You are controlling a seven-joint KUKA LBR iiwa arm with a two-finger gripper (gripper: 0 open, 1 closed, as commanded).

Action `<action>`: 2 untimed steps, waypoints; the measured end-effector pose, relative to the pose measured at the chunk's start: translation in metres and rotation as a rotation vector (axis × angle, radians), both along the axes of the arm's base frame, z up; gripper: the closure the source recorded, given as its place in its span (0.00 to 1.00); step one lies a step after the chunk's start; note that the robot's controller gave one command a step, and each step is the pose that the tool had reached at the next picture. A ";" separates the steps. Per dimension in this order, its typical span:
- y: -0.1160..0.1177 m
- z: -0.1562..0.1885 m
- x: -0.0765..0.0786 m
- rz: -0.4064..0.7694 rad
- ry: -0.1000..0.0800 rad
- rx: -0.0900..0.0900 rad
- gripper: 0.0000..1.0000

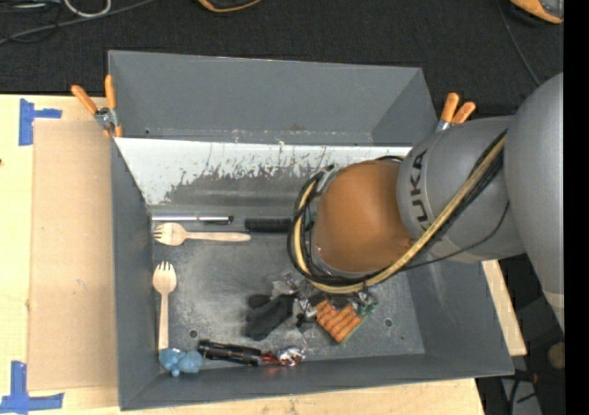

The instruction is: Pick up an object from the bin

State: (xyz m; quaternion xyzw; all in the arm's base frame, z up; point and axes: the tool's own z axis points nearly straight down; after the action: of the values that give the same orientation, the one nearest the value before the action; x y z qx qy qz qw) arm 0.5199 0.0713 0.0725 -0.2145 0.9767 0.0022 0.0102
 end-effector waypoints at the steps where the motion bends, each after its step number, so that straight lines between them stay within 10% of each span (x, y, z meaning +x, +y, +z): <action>1: 0.000 0.000 0.000 -0.001 0.000 0.000 1.00; 2: 0.000 0.075 -0.003 0.032 0.004 -0.001 1.00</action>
Offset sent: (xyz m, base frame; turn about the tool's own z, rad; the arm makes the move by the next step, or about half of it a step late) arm -0.0037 -0.0002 0.1278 -0.0530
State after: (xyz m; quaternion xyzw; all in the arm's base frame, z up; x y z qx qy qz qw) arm 0.5165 0.0717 0.1474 -0.2302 0.9731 0.0025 0.0082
